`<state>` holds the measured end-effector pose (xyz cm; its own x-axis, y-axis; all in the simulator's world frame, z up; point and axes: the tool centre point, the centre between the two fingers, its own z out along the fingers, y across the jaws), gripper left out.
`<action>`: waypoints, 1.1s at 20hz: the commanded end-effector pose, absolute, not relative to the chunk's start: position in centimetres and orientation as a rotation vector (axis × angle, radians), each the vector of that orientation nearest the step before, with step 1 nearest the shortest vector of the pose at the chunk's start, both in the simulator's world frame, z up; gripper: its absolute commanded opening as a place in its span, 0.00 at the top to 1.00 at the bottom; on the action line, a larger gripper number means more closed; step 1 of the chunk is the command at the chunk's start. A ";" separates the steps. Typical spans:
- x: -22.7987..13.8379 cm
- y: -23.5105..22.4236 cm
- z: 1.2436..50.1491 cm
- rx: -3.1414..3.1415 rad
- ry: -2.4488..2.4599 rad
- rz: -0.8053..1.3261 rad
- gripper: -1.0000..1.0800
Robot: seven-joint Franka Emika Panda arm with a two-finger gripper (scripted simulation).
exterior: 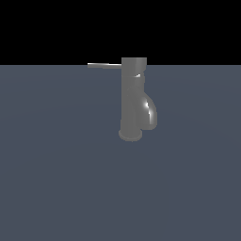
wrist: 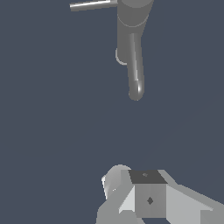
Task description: Turn on the faucet by rotating a designated handle.
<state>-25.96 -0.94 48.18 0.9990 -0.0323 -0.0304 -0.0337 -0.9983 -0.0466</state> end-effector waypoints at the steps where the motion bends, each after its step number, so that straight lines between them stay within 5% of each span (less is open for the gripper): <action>1: -26.0 -0.9 48.2 -3.094 0.051 0.046 1.00; 22: -22.5 3.9 45.1 -3.071 0.407 0.041 1.00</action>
